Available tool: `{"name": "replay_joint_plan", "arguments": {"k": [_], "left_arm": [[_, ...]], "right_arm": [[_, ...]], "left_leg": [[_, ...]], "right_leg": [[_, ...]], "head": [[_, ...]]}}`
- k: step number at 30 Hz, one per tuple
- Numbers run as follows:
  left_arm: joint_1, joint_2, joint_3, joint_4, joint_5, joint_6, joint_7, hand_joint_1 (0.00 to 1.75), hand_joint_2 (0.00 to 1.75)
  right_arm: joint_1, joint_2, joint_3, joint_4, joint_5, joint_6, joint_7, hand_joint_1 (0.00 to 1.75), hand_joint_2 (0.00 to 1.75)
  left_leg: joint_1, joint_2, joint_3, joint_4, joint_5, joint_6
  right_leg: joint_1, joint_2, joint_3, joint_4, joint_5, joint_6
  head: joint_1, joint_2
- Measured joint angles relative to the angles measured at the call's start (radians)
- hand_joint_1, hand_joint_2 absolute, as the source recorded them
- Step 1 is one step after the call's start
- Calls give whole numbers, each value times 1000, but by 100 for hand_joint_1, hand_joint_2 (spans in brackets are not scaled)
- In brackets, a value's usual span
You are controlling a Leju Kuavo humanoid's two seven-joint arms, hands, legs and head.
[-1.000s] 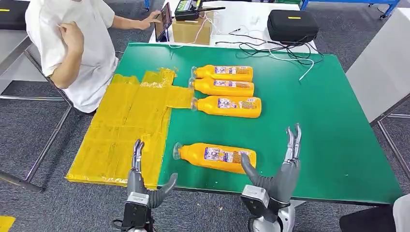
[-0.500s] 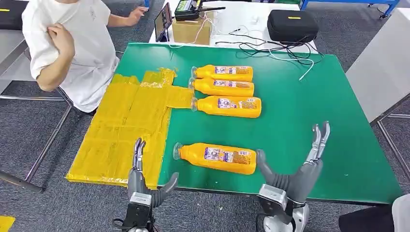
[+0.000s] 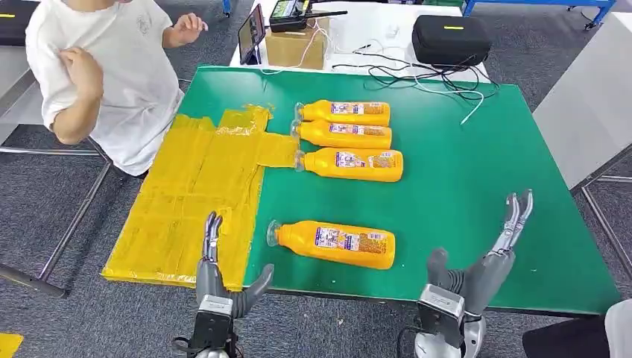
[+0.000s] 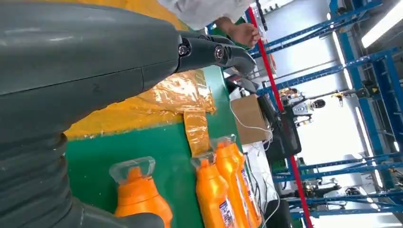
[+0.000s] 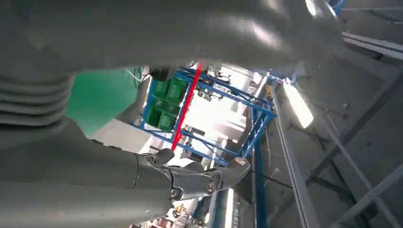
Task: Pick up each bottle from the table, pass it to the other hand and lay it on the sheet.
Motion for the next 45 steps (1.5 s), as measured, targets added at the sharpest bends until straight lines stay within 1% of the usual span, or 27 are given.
{"name": "replay_joint_plan", "arguments": {"k": [2,3,7,11,12,14,15,17,19,22,26,27,31,32,34,36,39,40,41,42,43,45], "left_arm": [[0,-1,4,0,0,0,0,0,175],[0,-1,5,-1,0,0,0,0,175],[1,-1,8,-5,0,0,0,0,175],[3,-1,10,-14,2,0,0,0,175],[3,-1,10,-15,2,0,0,0,175],[4,-1,12,-18,2,0,0,0,175],[4,-1,14,-19,2,0,0,0,175],[7,-2,21,-21,2,0,0,0,175],[14,-2,25,-27,2,0,0,0,175],[21,-2,29,-32,2,0,0,0,175],[30,-7,43,-43,-1,0,0,0,175],[33,-10,48,-45,-1,0,0,0,175],[36,-10,49,-47,-1,0,0,0,175],[44,-10,57,-53,0,0,0,0,175],[46,-10,61,-57,0,0,0,0,175],[48,-10,63,-59,0,0,0,0,175],[48,-10,64,-62,0,0,0,0,175],[48,-10,65,-62,0,0,0,0,175],[48,-10,66,-62,-2,0,0,0,175],[48,-10,67,-62,-5,0,0,0,175],[49,-11,71,-62,-9,0,0,0,175],[52,-21,80,-66,-15,0,0,0,175]], "right_arm": [[0,0,0,0,3,0,0,0,175],[0,0,0,0,8,0,0,0,0],[0,0,2,19,78,0,0,0,0],[-1,0,2,43,95,0,0,0,0],[-1,0,2,46,97,0,0,0,175],[-1,0,2,54,120,0,0,0,175],[-4,0,0,67,164,0,0,0,175],[-12,0,-10,125,302,0,0,0,175],[-18,-2,-31,187,393,0,0,0,175],[-24,-8,-41,236,434,-1,0,0,175],[-57,-8,-92,329,569,-2,6,0,175],[-63,-8,-106,354,581,-2,9,0,175],[-62,-8,-110,364,583,-2,16,0,175],[-67,-8,-126,398,590,-3,22,0,175],[-68,-8,-132,411,589,-3,22,0,175],[-70,-8,-135,423,562,-3,22,0,175],[-78,-11,-133,441,463,-3,18,0,175],[-81,-11,-133,446,457,-3,14,0,175],[-83,-11,-136,448,473,-3,25,0,175],[-86,-11,-138,451,534,-3,81,0,175],[-93,-14,-137,463,601,-3,158,0,175],[-120,-51,-106,537,701,0,348,0,175]], "left_leg": [[0,0,0,0,0,0],[0,0,0,0,0,0],[0,0,0,0,0,0],[0,0,0,0,0,0],[0,0,0,0,0,0],[0,0,0,0,0,0],[0,0,0,0,0,0],[0,1,0,0,0,0],[0,-1,0,0,0,0],[0,-2,0,0,0,0],[0,0,0,0,0,0],[0,-1,0,0,0,0],[0,-2,0,0,0,0],[0,-2,0,0,0,0],[0,-1,0,0,0,0],[0,-1,0,0,0,0],[0,-1,0,0,0,0],[0,-1,0,0,0,0],[0,-1,0,0,0,0],[0,-1,0,0,0,0],[0,-1,0,0,0,0],[0,-1,0,0,0,0]], "right_leg": [[0,0,0,0,0,0],[0,0,0,0,0,0],[0,0,0,0,0,0],[0,0,0,0,0,0],[0,0,0,0,0,0],[0,0,0,0,0,0],[0,0,0,0,0,0],[0,0,0,0,0,0],[0,0,0,0,0,0],[0,0,0,0,0,0],[0,0,0,0,0,0],[0,0,0,0,0,0],[0,0,1,0,0,0],[0,0,0,0,0,0],[0,0,0,0,0,0],[0,0,0,0,0,0],[0,0,0,0,0,0],[0,0,0,0,0,0],[0,0,0,0,0,0],[0,0,0,0,0,0],[0,0,0,0,0,0],[0,0,1,0,0,0]], "head": [[0,0],[0,0],[0,0],[0,0],[0,0],[0,0],[0,0],[0,0],[0,0],[0,0],[0,0],[0,0],[0,0],[0,0],[0,0],[0,0],[0,0],[0,0],[0,0],[0,0],[0,0],[0,0]]}}
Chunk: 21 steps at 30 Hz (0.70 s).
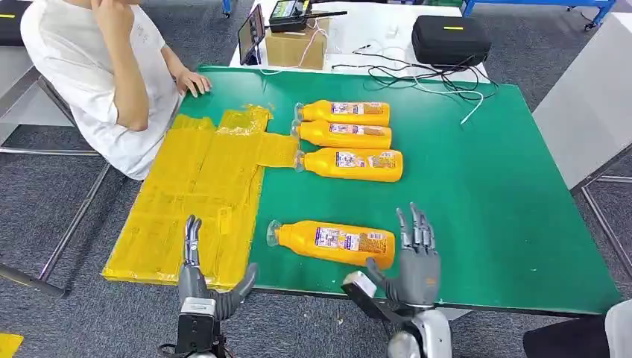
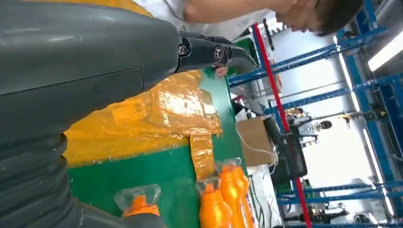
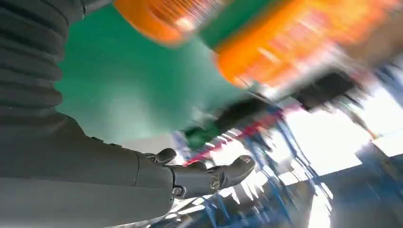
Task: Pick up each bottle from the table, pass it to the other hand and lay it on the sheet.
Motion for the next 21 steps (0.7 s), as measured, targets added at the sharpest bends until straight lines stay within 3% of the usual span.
{"name": "replay_joint_plan", "arguments": {"k": [3,10,21], "left_arm": [[5,-5,3,-9,-4,0,0,0,175],[2,-5,11,-11,-4,-1,7,0,175],[-10,-5,10,-11,-5,-32,32,0,175]], "right_arm": [[-30,-69,76,103,19,4,172,0,175],[-116,-158,211,236,9,55,252,0,175],[-229,-208,321,310,1,154,314,0,175]], "left_leg": [[0,-2,0,0,0,1],[0,1,1,0,0,1],[0,1,2,0,1,1]], "right_leg": [[0,-1,1,0,0,0],[0,0,0,0,1,1],[0,0,1,0,1,1]], "head": [[0,0],[0,0],[0,0]]}}
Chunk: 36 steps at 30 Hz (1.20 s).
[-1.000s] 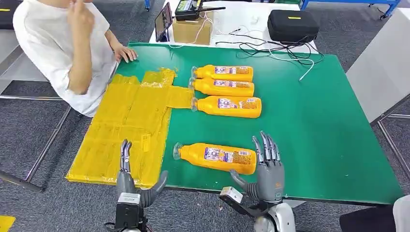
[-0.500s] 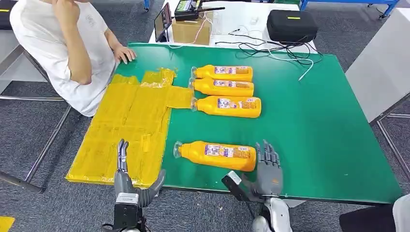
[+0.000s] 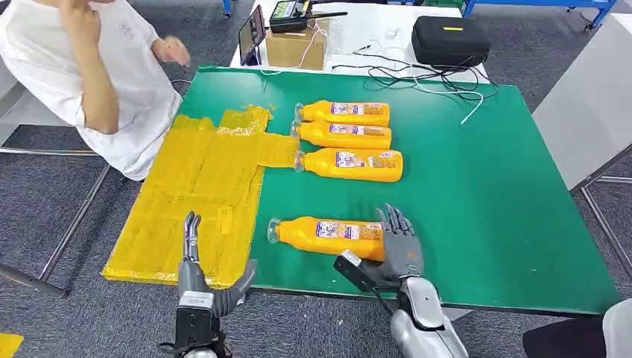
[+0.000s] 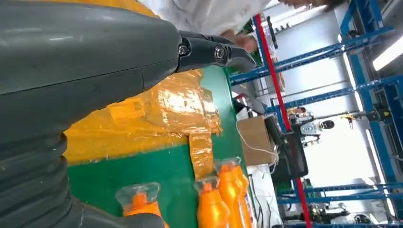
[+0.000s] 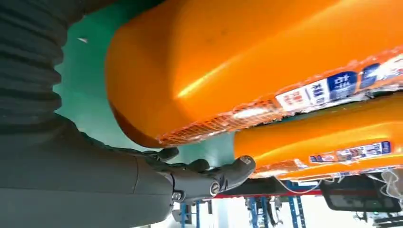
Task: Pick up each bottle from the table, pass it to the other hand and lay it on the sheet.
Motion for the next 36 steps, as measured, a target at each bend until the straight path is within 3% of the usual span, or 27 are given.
{"name": "replay_joint_plan", "arguments": {"k": [7,13,19,20,21,27,36], "left_arm": [[-13,0,-5,-9,-11,-17,18,0,175],[-20,0,-10,-14,-15,-53,69,0,175],[-20,0,-6,-14,-22,-62,77,0,175],[-20,0,-5,-14,-22,-63,78,0,175],[-20,0,-4,-14,-22,-64,79,0,175],[-29,0,0,-6,-31,-74,77,0,175],[-36,0,0,5,-31,-72,70,0,175]], "right_arm": [[-45,-5,51,19,23,6,20,0,175],[-132,-4,95,59,15,249,143,0,175],[-215,8,122,137,-6,366,205,0,175],[-222,9,126,148,-7,370,206,148,175],[-229,10,129,156,-9,375,207,175,175],[-276,13,147,226,-53,448,191,175,175],[-317,11,162,277,-76,448,164,175,175]], "left_leg": [[0,0,0,0,0,0],[0,1,1,0,0,0],[0,1,6,0,0,0],[0,1,7,0,0,0],[0,1,7,0,0,0],[0,2,13,0,0,0],[0,1,16,0,-1,0]], "right_leg": [[0,0,0,0,0,0],[0,0,0,0,0,0],[0,0,4,0,0,0],[0,0,5,0,0,0],[0,0,6,0,0,0],[0,1,7,-1,0,0],[0,1,5,-1,0,0]], "head": [[0,0],[0,0],[0,0],[0,0],[0,0],[0,0],[0,0]]}}
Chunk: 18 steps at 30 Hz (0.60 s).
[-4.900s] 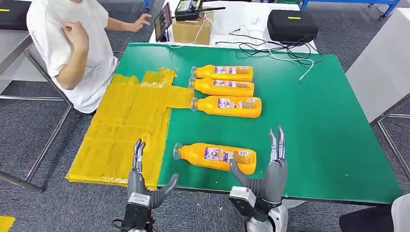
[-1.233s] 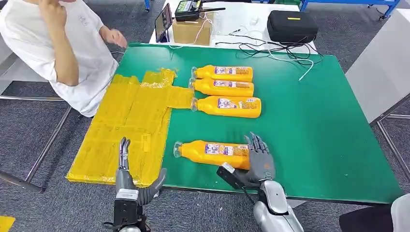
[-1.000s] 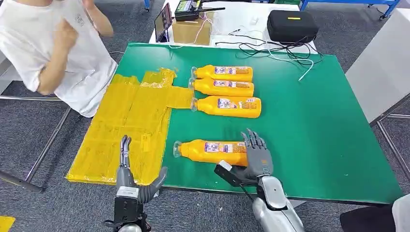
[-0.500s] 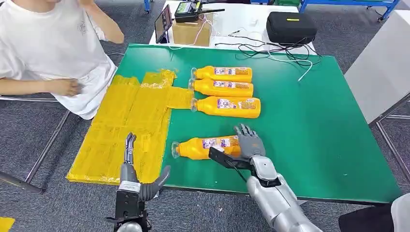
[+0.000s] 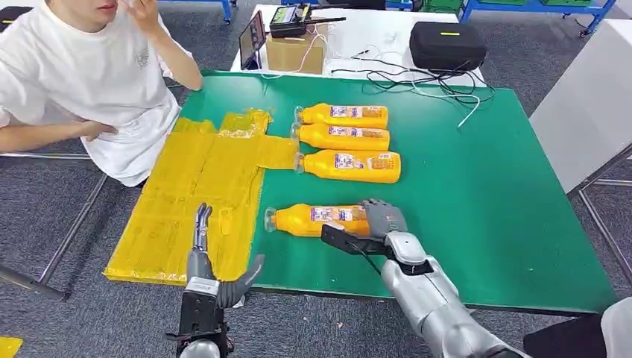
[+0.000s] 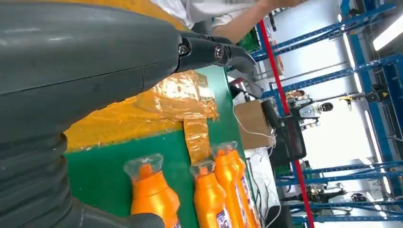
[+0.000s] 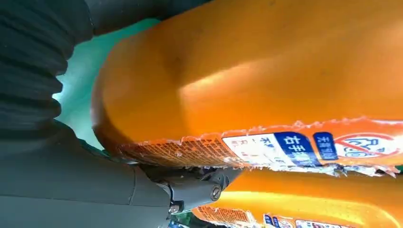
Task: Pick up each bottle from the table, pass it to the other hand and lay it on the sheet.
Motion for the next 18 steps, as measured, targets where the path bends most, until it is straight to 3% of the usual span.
{"name": "replay_joint_plan", "arguments": {"k": [2,11,18], "left_arm": [[-1,0,0,3,0,0,0,0,175],[-4,0,-1,6,2,0,-3,0,175],[-8,0,-2,12,21,0,-15,0,175]], "right_arm": [[-3,0,2,5,0,0,-1,175,175],[-9,-2,15,16,-22,1,-8,175,175],[0,-23,16,20,-122,-38,-110,175,175]], "left_leg": [[0,0,0,0,0,0],[0,0,0,0,0,0],[0,0,2,0,-1,0]], "right_leg": [[0,0,8,0,0,0],[0,0,7,0,0,0],[0,0,0,0,0,0]], "head": [[0,0],[0,0],[0,0]]}}
